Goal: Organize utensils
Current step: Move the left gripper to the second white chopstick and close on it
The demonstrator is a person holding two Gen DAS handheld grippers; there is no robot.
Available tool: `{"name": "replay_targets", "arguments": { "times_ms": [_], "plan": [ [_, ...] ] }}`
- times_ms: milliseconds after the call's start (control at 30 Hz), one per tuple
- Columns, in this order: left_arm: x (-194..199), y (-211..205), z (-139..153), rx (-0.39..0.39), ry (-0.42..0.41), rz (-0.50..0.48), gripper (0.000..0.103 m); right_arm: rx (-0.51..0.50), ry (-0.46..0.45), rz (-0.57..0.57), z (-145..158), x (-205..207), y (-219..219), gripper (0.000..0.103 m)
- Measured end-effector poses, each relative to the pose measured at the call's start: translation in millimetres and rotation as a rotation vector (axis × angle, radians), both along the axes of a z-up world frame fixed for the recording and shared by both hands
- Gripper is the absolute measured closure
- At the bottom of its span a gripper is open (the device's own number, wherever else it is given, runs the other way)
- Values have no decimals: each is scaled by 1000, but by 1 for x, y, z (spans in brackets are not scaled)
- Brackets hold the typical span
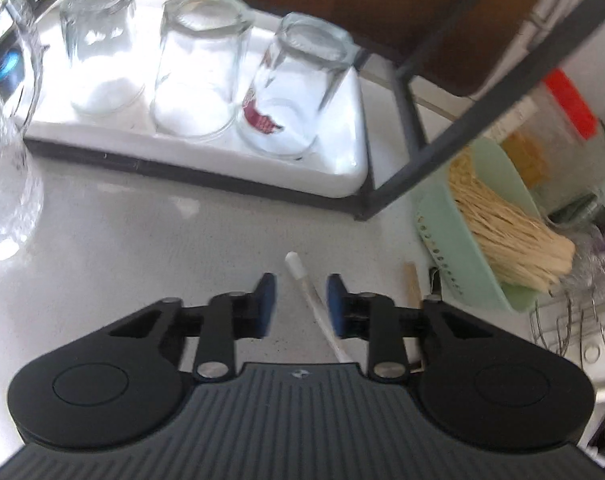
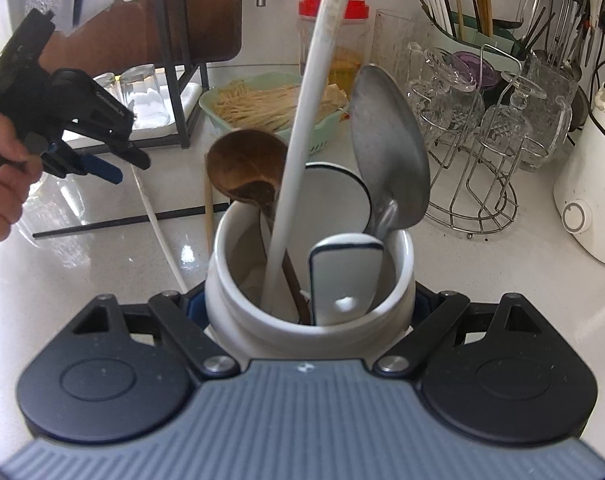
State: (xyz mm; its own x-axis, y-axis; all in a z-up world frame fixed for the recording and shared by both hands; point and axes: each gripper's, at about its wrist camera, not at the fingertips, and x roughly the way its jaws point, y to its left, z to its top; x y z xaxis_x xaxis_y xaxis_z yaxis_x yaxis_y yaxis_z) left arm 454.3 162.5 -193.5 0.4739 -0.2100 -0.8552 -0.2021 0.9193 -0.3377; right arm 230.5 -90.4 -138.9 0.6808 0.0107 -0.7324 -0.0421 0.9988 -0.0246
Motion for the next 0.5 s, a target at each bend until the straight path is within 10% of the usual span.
{"name": "replay_targets", "arguments": {
  "times_ms": [500],
  "plan": [
    [16,-31,3,132,40,-26,89,-5,35,-22,3,6,1,11]
  ]
}}
